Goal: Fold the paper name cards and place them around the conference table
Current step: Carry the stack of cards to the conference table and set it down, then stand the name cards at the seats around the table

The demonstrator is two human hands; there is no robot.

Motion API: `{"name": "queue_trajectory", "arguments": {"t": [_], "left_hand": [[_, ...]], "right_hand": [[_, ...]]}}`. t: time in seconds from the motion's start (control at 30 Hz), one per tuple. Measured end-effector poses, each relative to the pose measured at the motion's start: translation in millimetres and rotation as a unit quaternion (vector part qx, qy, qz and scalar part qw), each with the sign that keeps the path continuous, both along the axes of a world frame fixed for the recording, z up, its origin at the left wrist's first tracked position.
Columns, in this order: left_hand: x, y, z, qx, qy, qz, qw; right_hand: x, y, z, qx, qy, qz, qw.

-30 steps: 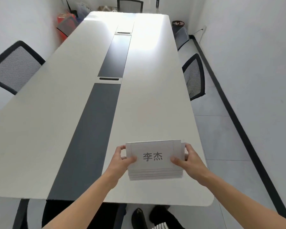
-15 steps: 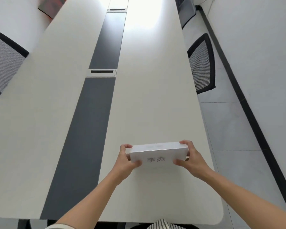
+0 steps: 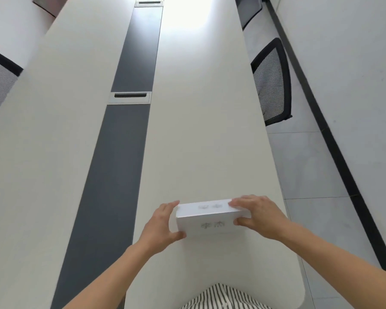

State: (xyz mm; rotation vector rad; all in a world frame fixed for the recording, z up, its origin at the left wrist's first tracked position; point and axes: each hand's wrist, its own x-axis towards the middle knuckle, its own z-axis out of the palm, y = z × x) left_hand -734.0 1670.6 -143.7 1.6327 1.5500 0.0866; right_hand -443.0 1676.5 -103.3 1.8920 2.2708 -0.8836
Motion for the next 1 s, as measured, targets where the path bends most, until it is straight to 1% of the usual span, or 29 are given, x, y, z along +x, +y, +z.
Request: {"name": "queue_trajectory", "arguments": {"t": [0.07,0.2,0.23,0.33,0.4,0.57,0.63,0.73,0.83,0.9,1.0], "left_hand": [[-1,8,0,-0.011,-0.014,-0.03,0.999],[1,25,-1,-0.003,-0.03,-0.076,0.997],[3,29,-2,-0.003,-0.024,-0.095,0.995],[12,36,-5,-0.018,0.003,-0.153,0.988],[14,38,-9,-0.022,-0.008,-0.169,0.985],[10,44,-4,-0.008,-0.095,-0.16,0.982],[6,48,5,-0.01,-0.13,-0.148,0.98],[-8,55,26,-0.031,-0.208,-0.106,0.972],[-34,62,46,-0.041,-0.291,-0.052,0.954],[-61,69,53,-0.029,-0.306,-0.013,0.951],[-112,81,46,-0.01,-0.282,0.058,0.957]], "right_hand": [[2,2,8,-0.004,0.031,-0.026,0.999],[23,-5,41,0.003,0.11,-0.127,0.986],[29,-10,51,-0.003,0.149,-0.163,0.975],[44,-18,76,-0.005,0.272,-0.257,0.927],[50,-23,84,0.01,0.301,-0.297,0.906],[41,-31,85,0.029,0.364,-0.383,0.848],[33,-27,88,0.033,0.382,-0.39,0.837],[19,-10,105,0.036,0.405,-0.376,0.833],[4,15,123,0.038,0.409,-0.342,0.845],[-9,33,131,0.032,0.422,-0.321,0.847],[-31,55,132,0.019,0.434,-0.291,0.852]]}}
